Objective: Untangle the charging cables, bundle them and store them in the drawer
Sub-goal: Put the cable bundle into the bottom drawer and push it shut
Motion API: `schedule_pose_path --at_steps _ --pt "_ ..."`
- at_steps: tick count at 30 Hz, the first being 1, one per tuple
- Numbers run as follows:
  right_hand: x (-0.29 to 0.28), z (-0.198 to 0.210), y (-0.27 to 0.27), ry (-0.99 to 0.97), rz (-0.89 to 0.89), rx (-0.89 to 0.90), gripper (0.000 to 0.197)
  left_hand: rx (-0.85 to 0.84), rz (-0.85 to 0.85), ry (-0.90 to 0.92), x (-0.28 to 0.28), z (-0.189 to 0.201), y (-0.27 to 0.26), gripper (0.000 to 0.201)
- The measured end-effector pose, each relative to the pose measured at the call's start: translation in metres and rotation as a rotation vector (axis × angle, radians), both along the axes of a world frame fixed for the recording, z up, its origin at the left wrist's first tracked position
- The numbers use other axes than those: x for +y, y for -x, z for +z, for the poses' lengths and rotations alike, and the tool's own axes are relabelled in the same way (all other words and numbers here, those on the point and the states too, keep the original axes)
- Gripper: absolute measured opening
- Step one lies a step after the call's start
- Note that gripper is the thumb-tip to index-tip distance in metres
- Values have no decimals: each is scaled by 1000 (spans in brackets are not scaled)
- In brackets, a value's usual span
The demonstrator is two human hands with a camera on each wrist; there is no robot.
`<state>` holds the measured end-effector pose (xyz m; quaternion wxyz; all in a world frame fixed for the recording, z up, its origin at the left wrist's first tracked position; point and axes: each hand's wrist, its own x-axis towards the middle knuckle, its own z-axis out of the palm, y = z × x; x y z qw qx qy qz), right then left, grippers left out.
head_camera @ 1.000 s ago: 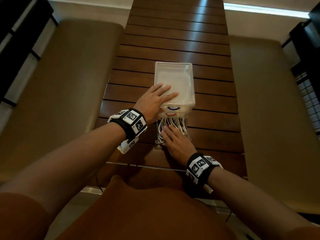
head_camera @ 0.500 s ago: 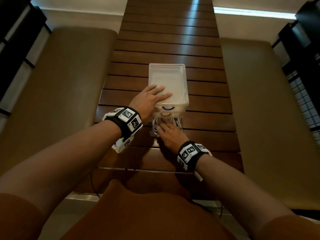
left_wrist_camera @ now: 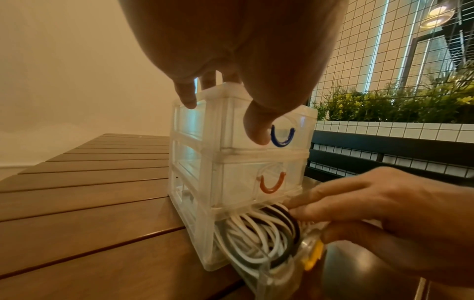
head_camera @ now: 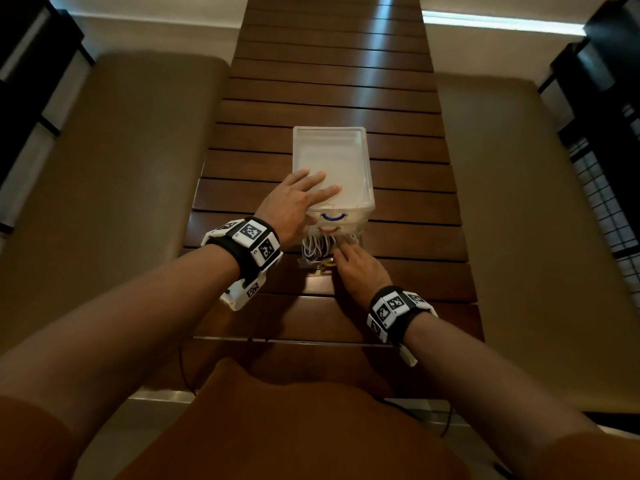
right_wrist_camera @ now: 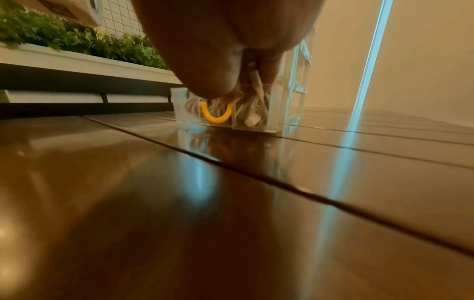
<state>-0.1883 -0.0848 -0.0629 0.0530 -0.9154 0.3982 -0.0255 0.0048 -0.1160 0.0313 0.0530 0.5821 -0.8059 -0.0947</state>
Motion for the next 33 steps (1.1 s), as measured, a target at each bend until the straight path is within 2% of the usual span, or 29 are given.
schedule_pose_path --at_steps 4,8,11,14,16,18,21,24,27,33 --pt "-3 4 2 26 3 -76 43 -44 4 13 1 2 1 66" --pt "5 7 17 34 -140 -324 31 -37 35 -10 0 -1 0 67" --pt "2 11 28 -57 -215 -474 25 -22 28 -39 0 0 -1 66" --pt "-8 13 26 -214 -398 -599 10 -32 36 -49 -1 1 0 66" --pt "-13 8 19 -235 -474 -645 8 -33 46 -51 -1 -1 -1 66" --pt "-13 3 13 -167 -448 -603 10 -43 47 -51 -1 -1 0 66" --pt "-10 -4 14 -48 -292 -440 8 -40 60 -54 0 -2 0 68" --pt "-7 -9 25 52 -98 -209 22 -28 72 -52 1 -5 2 69" --pt "-11 -6 20 119 -109 -158 22 -18 68 -59 0 -4 0 69" --pt "-14 0 5 69 -141 -139 19 -14 72 -31 -3 -8 -2 70"
